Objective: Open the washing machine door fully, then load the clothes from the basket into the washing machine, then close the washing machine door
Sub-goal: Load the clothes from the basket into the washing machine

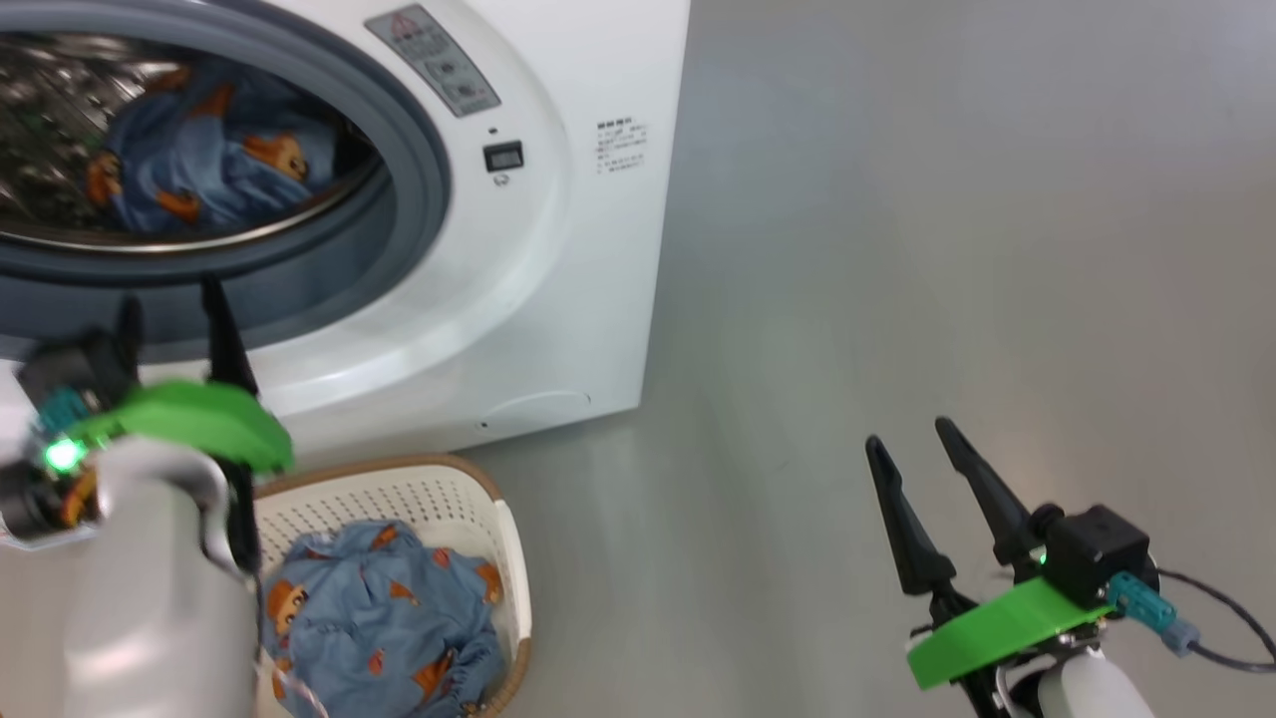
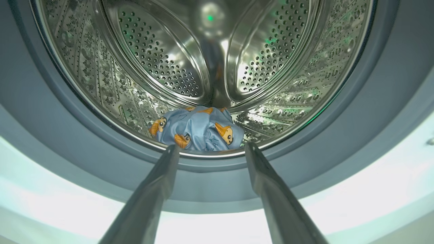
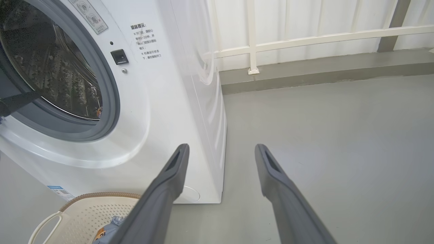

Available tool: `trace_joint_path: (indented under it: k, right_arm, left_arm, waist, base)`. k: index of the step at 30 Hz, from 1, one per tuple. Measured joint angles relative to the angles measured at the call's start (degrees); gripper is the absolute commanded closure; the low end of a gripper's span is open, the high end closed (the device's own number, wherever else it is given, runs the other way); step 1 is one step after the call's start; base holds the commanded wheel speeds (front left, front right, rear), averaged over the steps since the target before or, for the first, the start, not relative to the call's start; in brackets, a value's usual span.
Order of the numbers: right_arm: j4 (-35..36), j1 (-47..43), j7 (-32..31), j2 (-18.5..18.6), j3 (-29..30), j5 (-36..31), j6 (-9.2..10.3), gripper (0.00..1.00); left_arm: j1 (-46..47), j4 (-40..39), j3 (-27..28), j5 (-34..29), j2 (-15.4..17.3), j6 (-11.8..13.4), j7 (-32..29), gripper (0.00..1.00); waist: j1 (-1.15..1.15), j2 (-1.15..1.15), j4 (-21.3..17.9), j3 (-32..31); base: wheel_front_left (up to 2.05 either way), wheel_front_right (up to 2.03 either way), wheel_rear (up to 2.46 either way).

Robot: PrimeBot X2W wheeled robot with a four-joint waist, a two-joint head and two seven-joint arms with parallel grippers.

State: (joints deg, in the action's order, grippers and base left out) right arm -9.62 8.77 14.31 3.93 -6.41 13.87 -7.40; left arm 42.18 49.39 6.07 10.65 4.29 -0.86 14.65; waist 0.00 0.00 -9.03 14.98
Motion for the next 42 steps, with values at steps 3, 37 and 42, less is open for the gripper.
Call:
trace_joint_path:
  k: [3,37,42]
  right_arm:
    - [-0.03,-1.46,0.0,0.02,0.11,0.0,0.0,0.0]
    - [-0.45,-9.12,0.0,1.75,1.54,0.41,0.0,0.0]
    - [-0.3,-10.25,0.0,1.99,1.78,0.42,0.0,0.0]
  left_arm:
    - [-4.35,-2.29,-0.33,-0.32,-0.96,-0.52,-0.01,0.0]
    - [-42.69,-27.43,-9.46,8.18,-2.44,1.2,-0.02,0.0]
    - [-45.56,-30.92,-9.46,8.17,-2.36,1.8,-0.01,0.0]
  waist:
    - [0.0,0.0,0.47,-1.51]
    - [0.0,0.0,7.4,-14.56]
    - [0.0,0.0,7.9,-15.21]
  base:
    - [0.0,0.0,0.0]
    - [0.0,0.0,0.0]
    - [0.0,0.0,0.0]
